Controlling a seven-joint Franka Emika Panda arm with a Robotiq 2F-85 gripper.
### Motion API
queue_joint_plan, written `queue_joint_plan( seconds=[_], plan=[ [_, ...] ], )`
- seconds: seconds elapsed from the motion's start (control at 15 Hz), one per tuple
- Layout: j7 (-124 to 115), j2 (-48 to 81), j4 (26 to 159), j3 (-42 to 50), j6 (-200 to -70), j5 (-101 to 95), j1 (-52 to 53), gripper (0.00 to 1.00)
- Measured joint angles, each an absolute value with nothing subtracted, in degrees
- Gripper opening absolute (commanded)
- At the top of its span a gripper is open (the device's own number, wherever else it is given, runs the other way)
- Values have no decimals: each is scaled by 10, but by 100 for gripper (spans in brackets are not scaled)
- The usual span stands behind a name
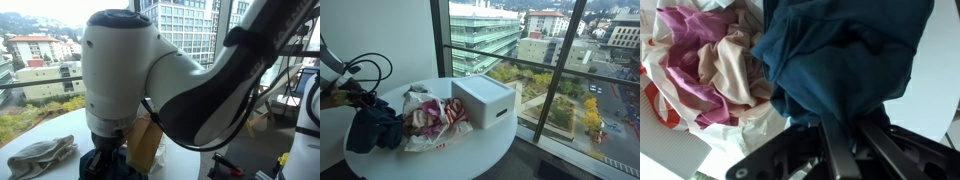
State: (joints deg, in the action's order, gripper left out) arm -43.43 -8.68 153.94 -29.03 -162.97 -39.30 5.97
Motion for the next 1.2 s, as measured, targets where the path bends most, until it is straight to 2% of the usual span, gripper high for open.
queue_joint_plan(
  seconds=[0.4,0.8,0.87,0.93,1.2],
  plan=[
    [-616,-16,1506,-312,-1622,-613,18,11],
    [-720,123,1431,-307,-1553,-744,22,12],
    [-727,149,1417,-304,-1541,-755,24,38],
    [-730,174,1404,-302,-1532,-759,26,39],
    [-731,224,1368,-298,-1507,-759,33,68]
  ],
)
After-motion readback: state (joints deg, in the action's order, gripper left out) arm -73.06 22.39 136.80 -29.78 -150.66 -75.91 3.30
